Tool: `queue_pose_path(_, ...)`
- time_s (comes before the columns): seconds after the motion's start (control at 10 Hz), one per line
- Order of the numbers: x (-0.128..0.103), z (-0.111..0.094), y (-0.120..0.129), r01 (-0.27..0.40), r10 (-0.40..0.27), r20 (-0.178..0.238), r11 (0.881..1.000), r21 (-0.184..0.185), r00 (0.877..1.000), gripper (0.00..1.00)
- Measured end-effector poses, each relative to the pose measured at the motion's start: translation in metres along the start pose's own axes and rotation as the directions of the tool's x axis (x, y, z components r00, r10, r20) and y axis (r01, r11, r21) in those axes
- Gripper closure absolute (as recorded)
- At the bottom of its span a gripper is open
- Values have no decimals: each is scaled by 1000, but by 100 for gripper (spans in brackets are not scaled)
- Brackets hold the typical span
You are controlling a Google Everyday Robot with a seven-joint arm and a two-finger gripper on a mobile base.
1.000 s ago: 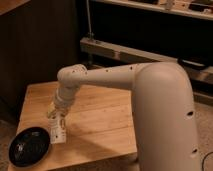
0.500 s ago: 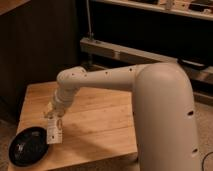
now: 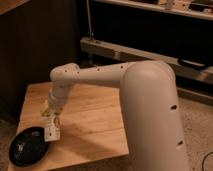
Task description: Place the bottle in the ceramic bowl
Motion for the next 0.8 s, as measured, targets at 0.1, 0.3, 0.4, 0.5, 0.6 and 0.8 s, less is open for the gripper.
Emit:
queue_pose_path(0.1, -4, 2, 3, 3, -3, -9, 1000, 9, 1000, 100)
queue_pose_path(0.3, -11, 8, 12, 14, -14, -25, 1000, 19, 1000, 100)
queue_pose_path(0.4, -14, 9, 13, 13, -13, -28, 1000, 21, 1000, 100)
queue_pose_path(0.5, -16, 11, 15, 16, -15, -31, 1000, 22, 999, 100)
queue_pose_path(0.6, -18, 14, 20, 23, -22, -34, 1000, 21, 999, 100)
queue_pose_path(0.8, -21, 15, 22, 26, -26, -31, 999, 23, 999, 100)
